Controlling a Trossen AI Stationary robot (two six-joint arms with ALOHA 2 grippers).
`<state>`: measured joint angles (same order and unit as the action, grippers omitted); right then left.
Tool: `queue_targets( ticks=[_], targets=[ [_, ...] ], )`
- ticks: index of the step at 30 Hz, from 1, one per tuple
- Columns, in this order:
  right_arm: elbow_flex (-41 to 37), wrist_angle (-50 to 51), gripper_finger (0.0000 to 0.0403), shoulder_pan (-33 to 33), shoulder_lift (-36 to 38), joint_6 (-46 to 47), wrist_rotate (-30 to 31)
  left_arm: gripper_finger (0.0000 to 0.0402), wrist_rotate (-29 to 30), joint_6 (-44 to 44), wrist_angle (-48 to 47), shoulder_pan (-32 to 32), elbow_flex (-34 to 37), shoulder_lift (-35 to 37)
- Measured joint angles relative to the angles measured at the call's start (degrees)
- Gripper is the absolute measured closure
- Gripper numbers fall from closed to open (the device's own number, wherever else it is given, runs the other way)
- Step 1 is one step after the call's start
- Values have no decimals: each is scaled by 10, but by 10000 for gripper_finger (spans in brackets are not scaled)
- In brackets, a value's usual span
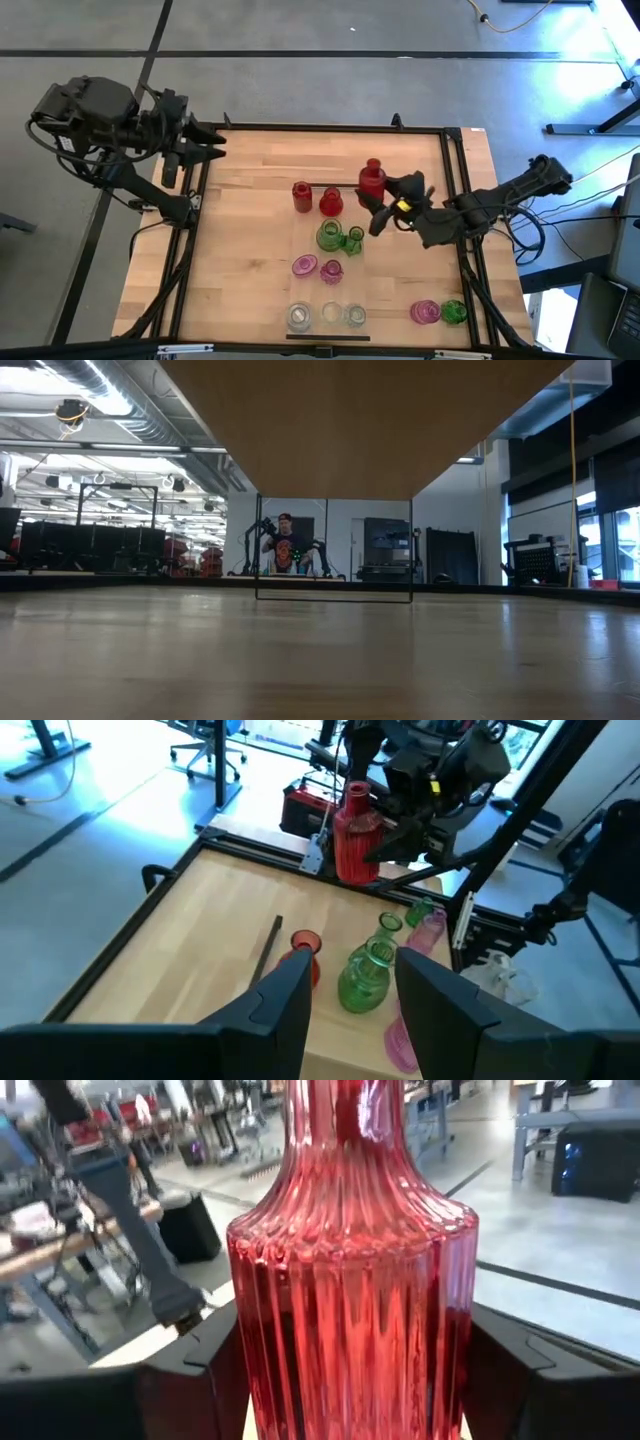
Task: Sort vases onto shelf
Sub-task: Put the red vase on the shelf aligned with the other red vases
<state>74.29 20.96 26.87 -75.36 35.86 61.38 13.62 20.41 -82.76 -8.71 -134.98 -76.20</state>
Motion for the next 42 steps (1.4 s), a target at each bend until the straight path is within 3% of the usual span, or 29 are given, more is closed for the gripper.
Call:
queue_targets(
  ticks=[7,10,18,22,28,34,42],
  targets=[
    [-185,-159,165,6,79,-11,3,263,15,-1,0,0,0,0],
    [-251,-225,165,5,107,-48,-25,263,25,2,1,0,0,-4],
    [-387,-370,165,5,156,-137,-57,263,60,16,3,0,0,-21],
    [-437,-450,165,-21,160,-168,-111,263,81,15,24,0,0,-37],
    [-478,-513,165,-91,160,-211,-203,263,83,16,46,2,0,-64],
    [-478,-512,165,-153,148,-227,-320,263,82,34,45,2,0,-90],
    [-478,-537,165,-169,114,-227,-340,262,81,35,69,2,0,-106]
  ],
)
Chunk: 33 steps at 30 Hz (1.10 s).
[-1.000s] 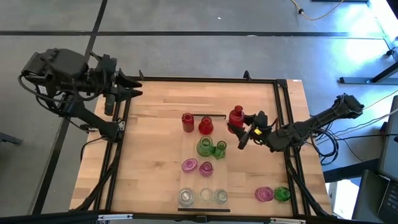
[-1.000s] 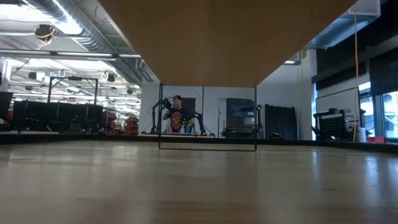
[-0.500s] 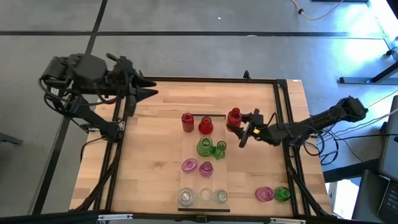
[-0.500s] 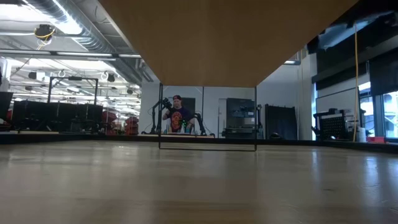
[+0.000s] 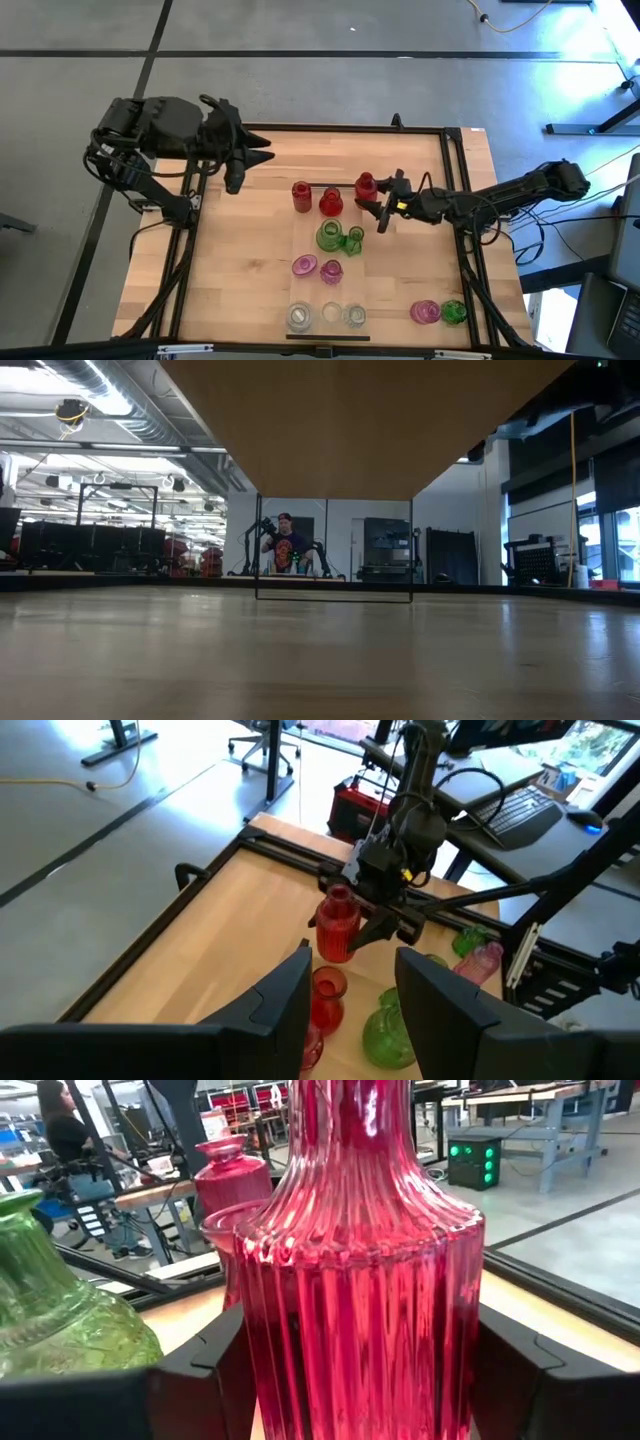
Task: Sort vases onto shelf
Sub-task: Put the red vase on the shelf aligned with the other red vases
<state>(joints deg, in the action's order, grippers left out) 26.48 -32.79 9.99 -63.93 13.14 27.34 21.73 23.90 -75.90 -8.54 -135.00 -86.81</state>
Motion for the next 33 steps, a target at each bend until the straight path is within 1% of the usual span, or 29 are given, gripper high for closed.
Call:
queue_targets(
  ticks=[7,10,17,22,28,33],
  targets=[
    [-38,-111,165,1,-39,5,-9,262,3,13,3,0,0,1],
    [-41,-112,165,1,-40,2,1,262,3,15,8,0,0,0],
    [-41,-118,165,2,-56,1,-1,262,3,11,19,0,0,1],
    [-41,-148,165,2,-74,0,-10,262,3,10,22,0,0,1],
    [-41,-150,165,2,-92,1,-30,262,3,10,22,0,0,1],
    [-40,-167,165,2,-103,3,-34,263,3,10,21,0,0,1]
  ],
)
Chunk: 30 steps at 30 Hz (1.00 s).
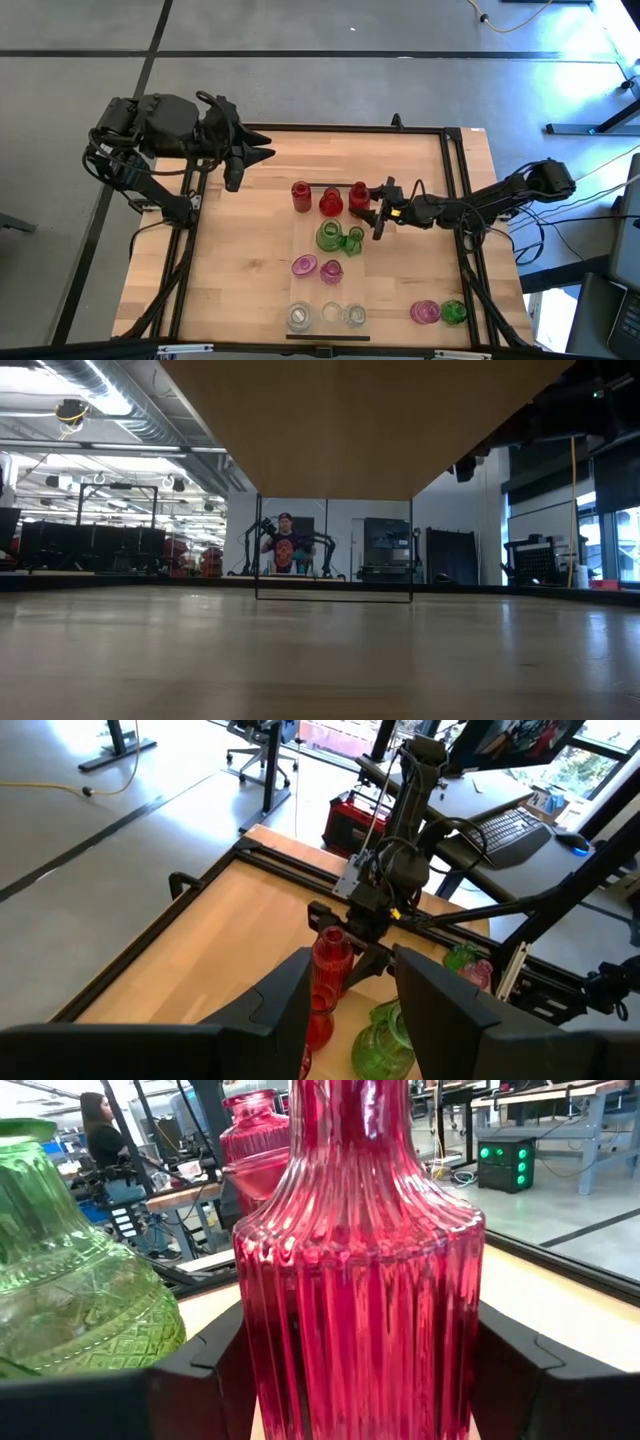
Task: Sort vases onto shelf
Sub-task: Put the red vase on the shelf aligned with the other red vases
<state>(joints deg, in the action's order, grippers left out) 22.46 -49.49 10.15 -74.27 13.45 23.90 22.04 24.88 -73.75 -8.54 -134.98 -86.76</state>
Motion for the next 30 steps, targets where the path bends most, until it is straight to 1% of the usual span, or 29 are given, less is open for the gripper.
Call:
queue_targets(
  ticks=[10,18,23,27,30],
  targets=[
    [0,-2,165,0,-1,-3,-25,263,0,-1,-1,0,0,0],
    [17,12,164,0,-2,-7,-20,263,0,-1,-1,0,0,0],
    [39,63,161,0,-2,-18,-5,263,0,-1,0,0,0,0],
    [41,76,164,-1,-2,-4,-5,263,-4,0,-1,0,0,0],
    [42,79,156,-1,-1,2,-5,263,-5,0,-1,0,0,0]
  ],
)
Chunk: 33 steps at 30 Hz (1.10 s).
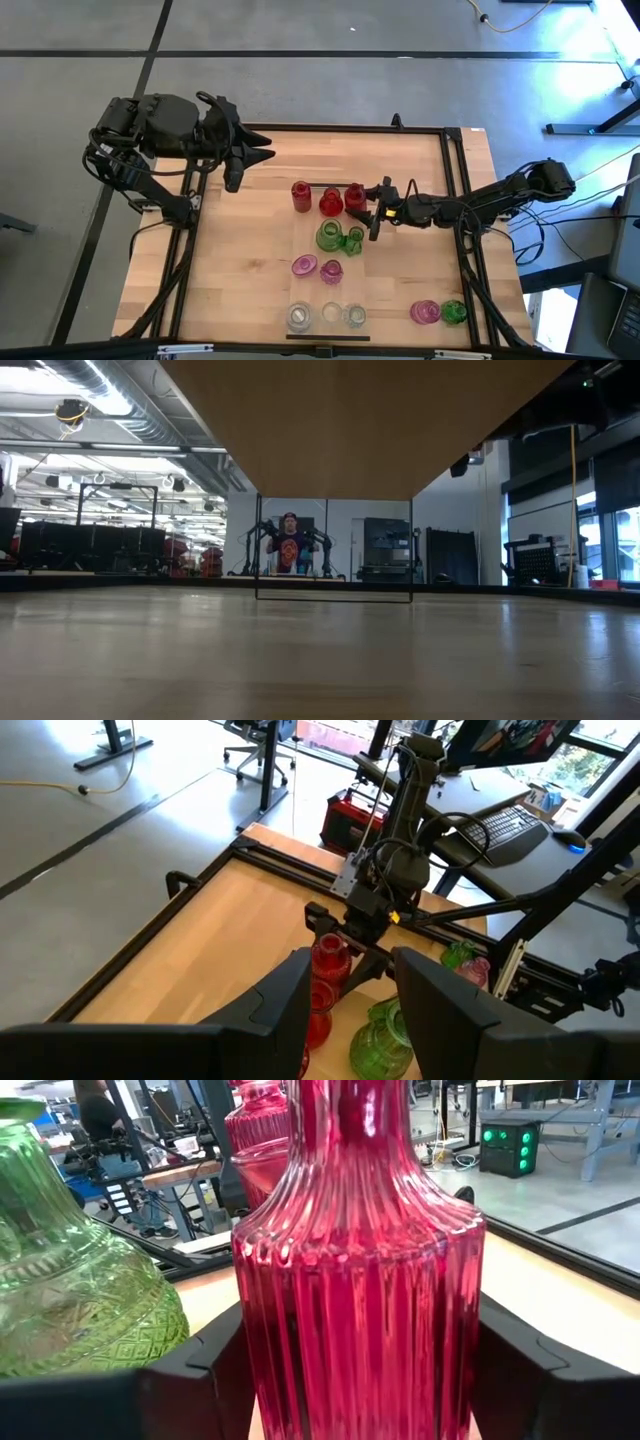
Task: Sort vases onto shelf
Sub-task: Put the red vase on the shelf aligned with the other red vases
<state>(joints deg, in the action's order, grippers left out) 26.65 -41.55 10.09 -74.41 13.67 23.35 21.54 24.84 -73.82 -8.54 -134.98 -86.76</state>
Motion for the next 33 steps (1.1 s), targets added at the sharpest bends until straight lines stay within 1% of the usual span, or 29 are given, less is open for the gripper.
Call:
queue_targets(
  ticks=[22,25,30,33],
  targets=[
    [0,-1,143,0,0,40,0,263,0,0,0,0,0,0],
    [0,0,126,0,0,41,6,263,0,0,0,0,0,0],
    [0,2,77,0,0,41,16,263,0,1,2,0,0,0],
    [0,-1,58,0,0,41,15,263,0,1,2,0,0,0]
  ],
)
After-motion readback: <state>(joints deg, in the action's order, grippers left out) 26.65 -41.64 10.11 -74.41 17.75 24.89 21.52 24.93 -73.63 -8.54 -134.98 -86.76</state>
